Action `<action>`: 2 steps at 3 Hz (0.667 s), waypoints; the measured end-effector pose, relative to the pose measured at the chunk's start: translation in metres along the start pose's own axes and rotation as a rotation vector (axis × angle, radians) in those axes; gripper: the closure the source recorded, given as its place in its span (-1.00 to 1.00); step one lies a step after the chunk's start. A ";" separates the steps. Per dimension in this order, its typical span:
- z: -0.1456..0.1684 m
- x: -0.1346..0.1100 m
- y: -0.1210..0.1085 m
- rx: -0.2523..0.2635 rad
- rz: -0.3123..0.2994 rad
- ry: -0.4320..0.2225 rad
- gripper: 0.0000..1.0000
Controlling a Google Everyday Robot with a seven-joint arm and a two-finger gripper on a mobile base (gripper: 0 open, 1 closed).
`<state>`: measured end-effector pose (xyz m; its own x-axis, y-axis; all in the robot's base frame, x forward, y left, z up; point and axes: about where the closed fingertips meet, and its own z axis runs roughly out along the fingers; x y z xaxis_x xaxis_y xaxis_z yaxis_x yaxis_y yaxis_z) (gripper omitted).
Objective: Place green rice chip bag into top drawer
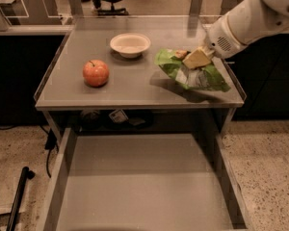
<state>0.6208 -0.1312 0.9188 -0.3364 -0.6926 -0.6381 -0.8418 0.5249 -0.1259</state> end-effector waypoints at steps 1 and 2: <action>-0.027 0.004 0.016 -0.001 -0.009 -0.033 1.00; -0.054 0.014 0.039 0.001 -0.008 -0.064 1.00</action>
Offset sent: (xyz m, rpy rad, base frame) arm -0.1056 -0.0328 0.0406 0.0859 -0.0589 0.0041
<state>0.5603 -0.1474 0.9458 -0.3023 -0.6636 -0.6843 -0.8437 0.5204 -0.1319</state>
